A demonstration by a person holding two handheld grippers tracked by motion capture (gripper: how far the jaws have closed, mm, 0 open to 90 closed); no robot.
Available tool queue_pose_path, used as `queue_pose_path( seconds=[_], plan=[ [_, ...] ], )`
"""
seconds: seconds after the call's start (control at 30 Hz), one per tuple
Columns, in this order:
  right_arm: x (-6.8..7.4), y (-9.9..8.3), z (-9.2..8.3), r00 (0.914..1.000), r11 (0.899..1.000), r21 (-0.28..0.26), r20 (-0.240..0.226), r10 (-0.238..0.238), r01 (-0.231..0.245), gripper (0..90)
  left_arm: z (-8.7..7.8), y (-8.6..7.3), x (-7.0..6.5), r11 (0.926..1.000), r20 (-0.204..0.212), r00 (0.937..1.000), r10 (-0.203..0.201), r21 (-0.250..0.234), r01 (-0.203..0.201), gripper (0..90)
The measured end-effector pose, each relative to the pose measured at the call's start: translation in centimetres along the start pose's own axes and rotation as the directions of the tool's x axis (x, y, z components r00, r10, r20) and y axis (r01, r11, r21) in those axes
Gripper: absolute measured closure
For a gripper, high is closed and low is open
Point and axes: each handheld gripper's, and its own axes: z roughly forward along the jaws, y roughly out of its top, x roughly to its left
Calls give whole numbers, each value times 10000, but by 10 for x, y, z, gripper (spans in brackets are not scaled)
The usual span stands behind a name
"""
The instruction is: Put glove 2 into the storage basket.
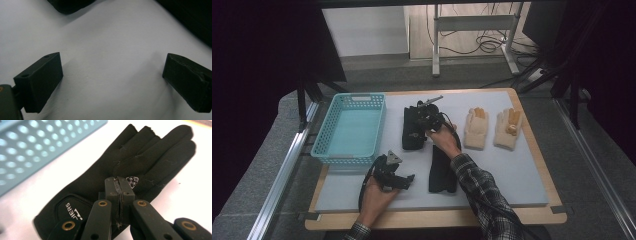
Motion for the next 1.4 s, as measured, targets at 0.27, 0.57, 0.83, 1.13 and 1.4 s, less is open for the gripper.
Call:
queue_pose_path(
  seconds=[0.27,0.57,0.83,1.13,1.4],
  plan=[
    [7,1,-28,9999,9995,-312,-79,-80,77,874,0,0,0,10000,-4,10000,17,13,-17,33],
    [9,-7,-61,9997,9982,-594,-251,45,-60,872,0,0,0,10000,-6,10000,26,18,-26,33],
    [18,-15,-92,9991,9966,-826,-428,-70,34,872,0,0,0,10000,-4,10000,28,2,-28,33],
    [22,-27,-124,9985,9943,-1063,-542,32,-90,871,0,0,0,10000,-20,10000,18,-10,-18,33],
    [24,-54,-156,9989,9928,-1165,-411,243,-289,871,0,0,0,10000,-13,10000,-3,-14,3,33]
  ],
)
